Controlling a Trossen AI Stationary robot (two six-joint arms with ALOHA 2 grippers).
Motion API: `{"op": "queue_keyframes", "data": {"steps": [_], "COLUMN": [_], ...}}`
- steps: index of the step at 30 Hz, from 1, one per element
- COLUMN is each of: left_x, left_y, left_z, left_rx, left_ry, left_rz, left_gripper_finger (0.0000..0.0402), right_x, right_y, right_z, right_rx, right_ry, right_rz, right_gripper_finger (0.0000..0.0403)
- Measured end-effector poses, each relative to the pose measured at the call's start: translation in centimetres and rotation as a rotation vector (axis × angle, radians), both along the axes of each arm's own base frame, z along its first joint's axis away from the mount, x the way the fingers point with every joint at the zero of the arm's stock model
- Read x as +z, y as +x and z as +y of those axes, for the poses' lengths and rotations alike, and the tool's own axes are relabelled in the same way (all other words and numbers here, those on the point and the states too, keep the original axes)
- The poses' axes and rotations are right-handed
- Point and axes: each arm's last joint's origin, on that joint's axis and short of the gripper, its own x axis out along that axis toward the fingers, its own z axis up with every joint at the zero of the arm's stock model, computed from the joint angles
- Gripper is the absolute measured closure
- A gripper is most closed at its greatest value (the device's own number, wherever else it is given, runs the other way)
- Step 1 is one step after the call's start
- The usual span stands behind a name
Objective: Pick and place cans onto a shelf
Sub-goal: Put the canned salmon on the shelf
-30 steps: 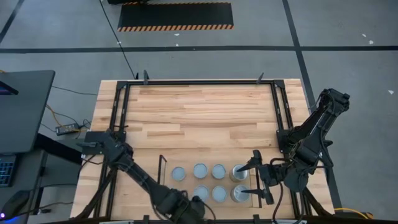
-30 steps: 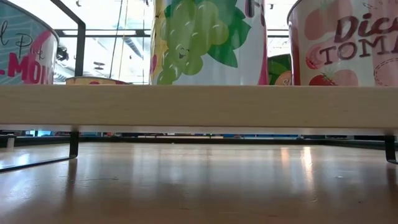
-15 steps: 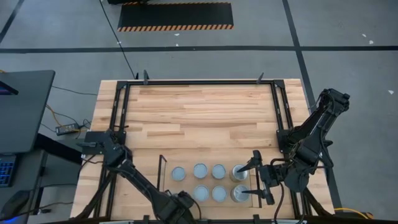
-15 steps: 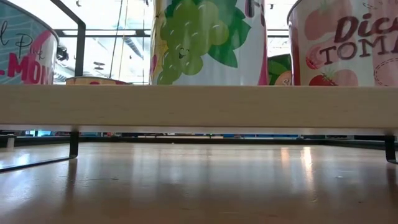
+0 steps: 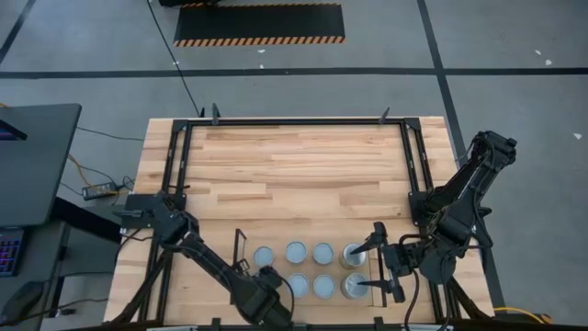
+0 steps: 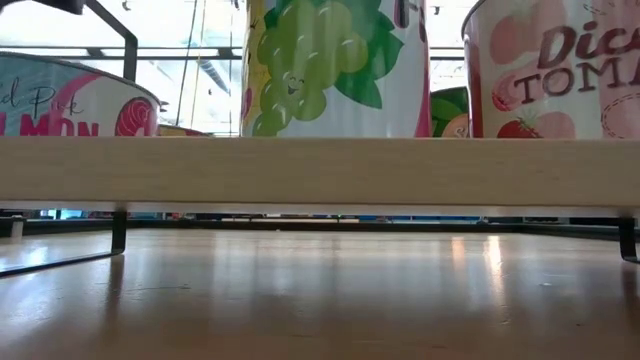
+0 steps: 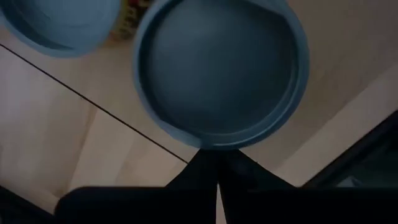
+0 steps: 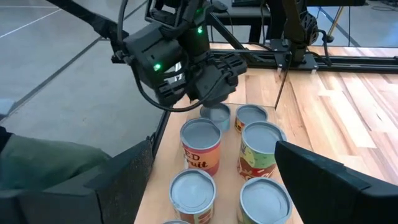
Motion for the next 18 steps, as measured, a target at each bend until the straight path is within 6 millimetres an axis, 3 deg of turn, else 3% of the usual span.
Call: {"op": "queue_keyframes", "data": {"steps": [10, 18], "left_x": [0.2, 0.1], "left_y": [0.0, 0.2], "left_z": [0.4, -0.6], "left_rx": [-0.030, -0.165], "left_ry": [0.027, -0.067], "left_rz": [0.008, -0.026], "left_gripper_finger": [0.0395, 0.0398], "right_x": [0.0, 0.0], "right_y": [0.0, 0.0], "right_z": [0.1, 0.1], "right_rx": [0.016, 0.017], "right_ry": [0.015, 0.017], "right_rz": [0.011, 0.011], "right_gripper_finger": [0.0055, 0.0055]}}
